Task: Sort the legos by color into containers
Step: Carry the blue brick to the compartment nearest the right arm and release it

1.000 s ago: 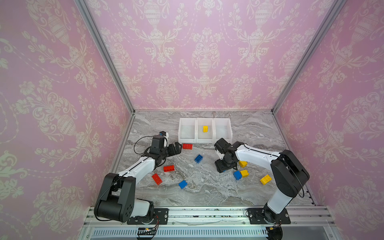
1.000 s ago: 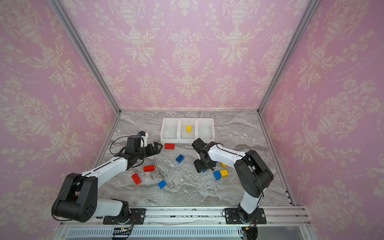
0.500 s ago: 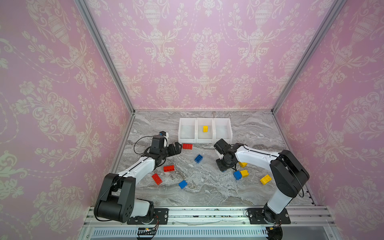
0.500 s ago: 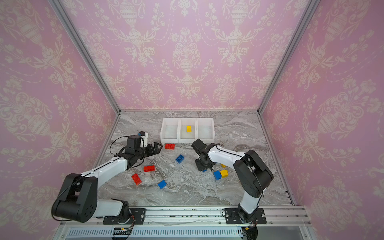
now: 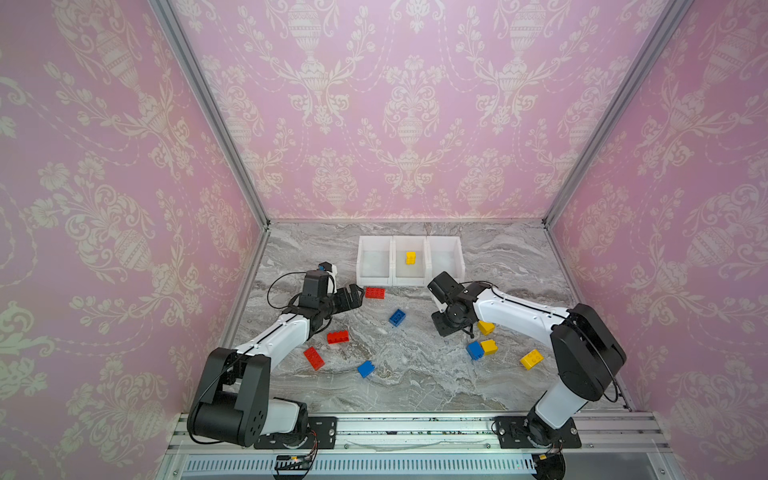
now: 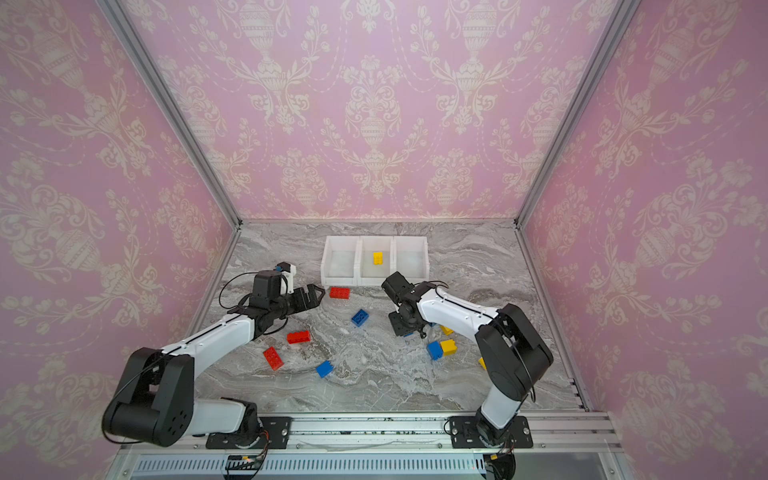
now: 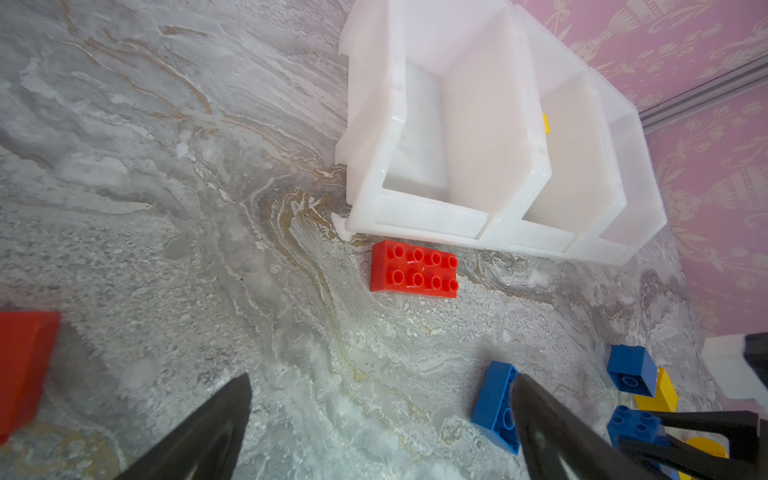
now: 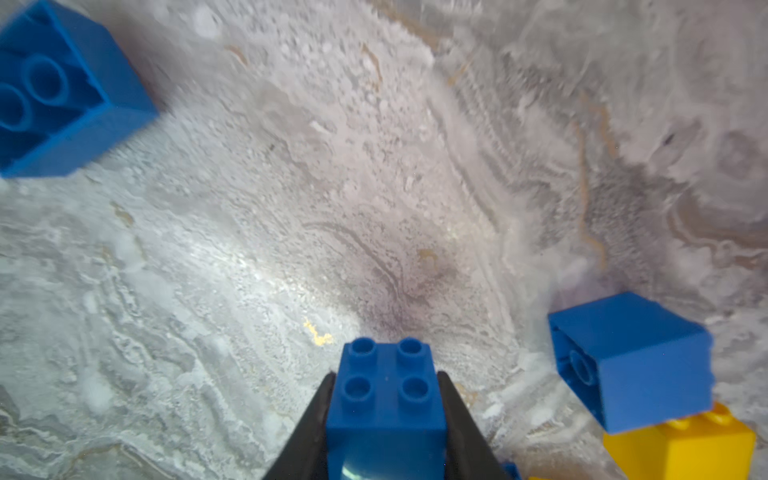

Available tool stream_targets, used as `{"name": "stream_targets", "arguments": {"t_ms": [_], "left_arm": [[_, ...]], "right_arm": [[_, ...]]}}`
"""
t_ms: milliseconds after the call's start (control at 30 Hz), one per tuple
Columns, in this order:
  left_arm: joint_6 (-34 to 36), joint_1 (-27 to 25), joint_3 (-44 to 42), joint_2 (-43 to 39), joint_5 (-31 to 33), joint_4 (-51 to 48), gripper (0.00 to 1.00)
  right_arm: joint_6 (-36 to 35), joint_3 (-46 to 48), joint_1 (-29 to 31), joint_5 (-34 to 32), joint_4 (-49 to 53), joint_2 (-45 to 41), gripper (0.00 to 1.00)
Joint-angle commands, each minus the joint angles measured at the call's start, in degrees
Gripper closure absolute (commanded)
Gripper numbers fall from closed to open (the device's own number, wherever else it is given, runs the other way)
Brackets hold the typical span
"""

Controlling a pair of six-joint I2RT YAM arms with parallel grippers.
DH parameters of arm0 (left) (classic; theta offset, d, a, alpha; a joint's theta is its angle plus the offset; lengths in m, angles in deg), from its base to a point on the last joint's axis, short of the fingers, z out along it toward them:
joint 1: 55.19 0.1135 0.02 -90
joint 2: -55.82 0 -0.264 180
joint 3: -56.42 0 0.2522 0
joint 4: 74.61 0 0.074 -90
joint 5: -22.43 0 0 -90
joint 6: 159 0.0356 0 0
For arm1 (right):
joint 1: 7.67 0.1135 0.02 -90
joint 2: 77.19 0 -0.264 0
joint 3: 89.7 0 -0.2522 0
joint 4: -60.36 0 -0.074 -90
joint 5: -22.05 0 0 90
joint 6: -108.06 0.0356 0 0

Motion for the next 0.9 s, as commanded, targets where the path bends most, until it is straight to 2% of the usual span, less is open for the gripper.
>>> {"name": "stream_targets", "arguments": {"t_ms": [0,433,867], "left_arm": [[-0.18,-0.59,0.09,-1.46,0.19,-0.75,0.01],[-0.4,-0.77,-0.03,-2.93,0.27,-1.2,0.01],[-0.49,-0.77,-0.47,-3.44,0.43,-1.34,0.01]], "right_arm": [[-0.75,-4.41,-1.88,-0.98,-0.39,-1.65,0.71],[-3.37,-23.03,-11.17,-2.32,-4.96,9.47,0.7],[-4.62,-36.59,-16.22,-2.1,-3.67,25.37,0.71]]}}
